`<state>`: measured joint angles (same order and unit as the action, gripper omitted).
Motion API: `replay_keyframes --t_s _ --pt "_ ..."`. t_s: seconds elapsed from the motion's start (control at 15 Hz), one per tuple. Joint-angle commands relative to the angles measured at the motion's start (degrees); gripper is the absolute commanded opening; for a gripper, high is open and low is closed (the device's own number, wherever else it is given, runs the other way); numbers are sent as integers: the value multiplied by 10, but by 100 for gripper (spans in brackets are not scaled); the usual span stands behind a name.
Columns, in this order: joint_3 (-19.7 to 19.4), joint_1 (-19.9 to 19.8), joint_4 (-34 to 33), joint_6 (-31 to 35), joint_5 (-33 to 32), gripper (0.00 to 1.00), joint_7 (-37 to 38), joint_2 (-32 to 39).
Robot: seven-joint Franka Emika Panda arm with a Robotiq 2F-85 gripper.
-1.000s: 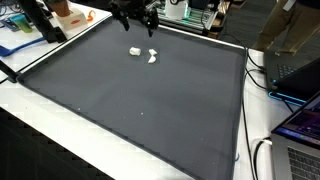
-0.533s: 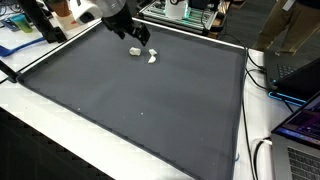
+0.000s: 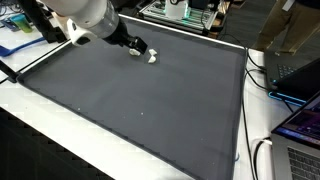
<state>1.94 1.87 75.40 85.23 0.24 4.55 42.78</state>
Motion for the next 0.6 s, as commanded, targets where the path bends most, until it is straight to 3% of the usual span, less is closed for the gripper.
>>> replay_keyframes --t_s 0.0,0.53 --pt "-4 2 -87 -52 20 100 18 64" --pt "-6 5 -176 -100 21 100 43 132"
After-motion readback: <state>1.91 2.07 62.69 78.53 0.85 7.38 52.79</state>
